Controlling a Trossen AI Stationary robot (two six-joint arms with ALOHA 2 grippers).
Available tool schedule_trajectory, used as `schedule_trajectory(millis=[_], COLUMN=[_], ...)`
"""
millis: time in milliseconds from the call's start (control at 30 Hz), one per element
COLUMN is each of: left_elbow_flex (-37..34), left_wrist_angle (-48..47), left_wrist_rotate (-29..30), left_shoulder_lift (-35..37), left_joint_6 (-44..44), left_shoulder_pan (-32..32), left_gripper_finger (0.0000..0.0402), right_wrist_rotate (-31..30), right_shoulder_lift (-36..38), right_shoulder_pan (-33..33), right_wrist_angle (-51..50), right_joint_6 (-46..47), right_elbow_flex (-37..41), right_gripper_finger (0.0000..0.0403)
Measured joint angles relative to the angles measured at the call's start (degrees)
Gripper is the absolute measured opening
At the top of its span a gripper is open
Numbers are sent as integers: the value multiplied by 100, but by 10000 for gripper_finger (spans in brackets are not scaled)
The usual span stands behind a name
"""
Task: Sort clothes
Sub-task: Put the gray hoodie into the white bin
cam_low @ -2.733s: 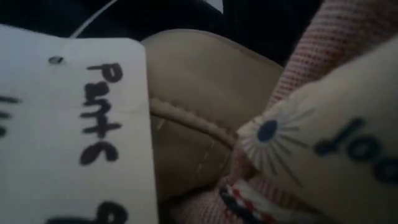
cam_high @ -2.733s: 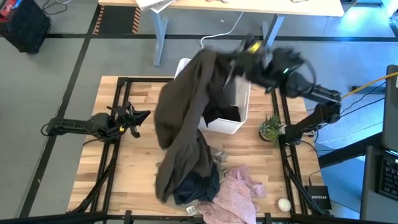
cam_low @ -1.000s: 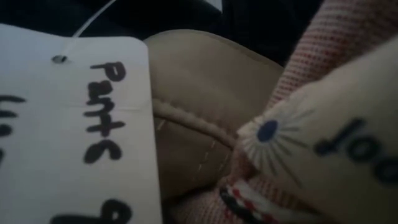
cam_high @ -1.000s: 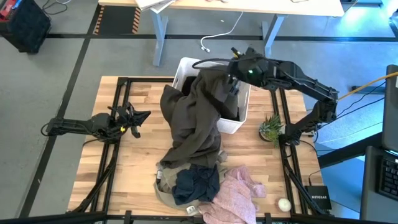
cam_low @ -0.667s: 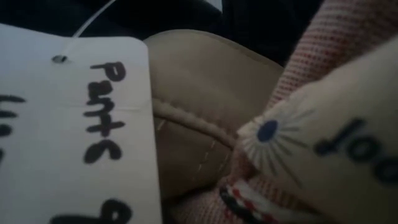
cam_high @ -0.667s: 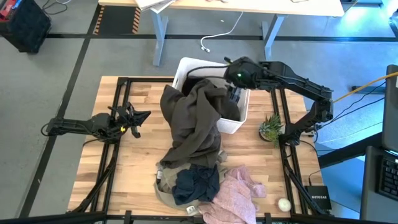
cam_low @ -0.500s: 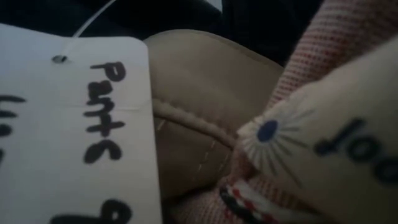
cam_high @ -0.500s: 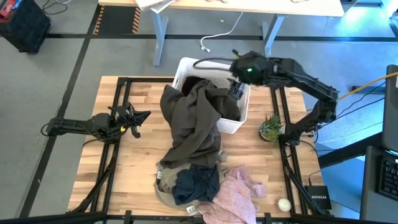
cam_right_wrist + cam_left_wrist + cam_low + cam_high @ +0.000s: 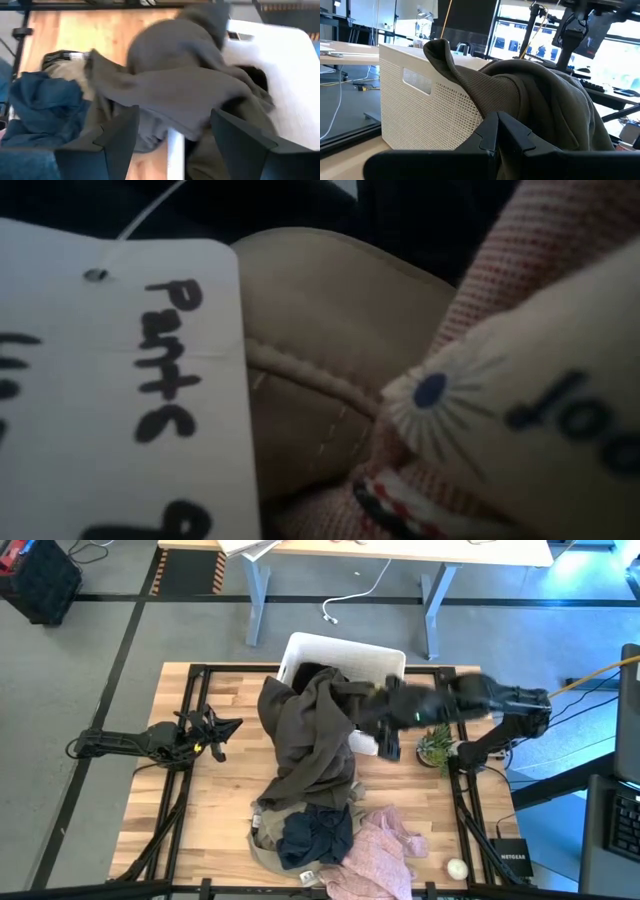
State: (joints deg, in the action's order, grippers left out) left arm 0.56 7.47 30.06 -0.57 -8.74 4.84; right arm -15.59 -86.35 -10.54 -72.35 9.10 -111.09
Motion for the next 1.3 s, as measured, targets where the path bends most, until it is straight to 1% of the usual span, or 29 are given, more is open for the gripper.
schedule_trajectory(millis=[67,133,333,400,567,667,767,933,1000,1067,1200,1233,1300], left_elbow_flex=[0,-2,-2,-1,-1,-2,-1,-2,0,-2,-2,0,-1], left_wrist_angle=[-3,-1,-7,-4,-54,-66,-88,-88,-95,-97,-105,-106,-106], left_wrist_rotate=[0,0,0,0,0,0,4,9,9,9,9,9,7], left_shoulder_lift=[-1,1,-1,0,-1,1,0,-1,-1,1,-1,0,-1], left_joint_6=[12,14,14,14,16,132,143,102,47,36,45,66,131], left_shoulder_pan=[0,-1,-1,-2,0,0,0,-2,0,-2,-2,0,0], left_gripper_finger=[4,4,4,4,4,4,4,4,4,4,4,4,4], right_wrist_rotate=[-278,-400,-430,-316,355,344,-88,-1354,-1533,-1416,-263,-192,-313], right_shoulder_lift=[-4,-13,-17,-17,-19,-17,-17,-17,-17,-17,-51,-108,-248], right_shoulder_pan=[-425,-804,-1500,-1654,-1917,-2061,-2108,-1894,-1735,-1590,-1484,-1488,-1504], right_wrist_angle=[152,279,1236,1618,2193,2478,2944,3375,3448,3857,5479,5801,6259], right_joint_6=[109,173,496,633,1132,1331,1202,1146,1141,1016,126,-140,-709], right_elbow_flex=[203,488,1714,2145,3070,3553,4045,4853,5153,5423,5955,6032,6128], right_gripper_finger=[260,260,260,260,260,260,260,260,260,260,260,260,260])
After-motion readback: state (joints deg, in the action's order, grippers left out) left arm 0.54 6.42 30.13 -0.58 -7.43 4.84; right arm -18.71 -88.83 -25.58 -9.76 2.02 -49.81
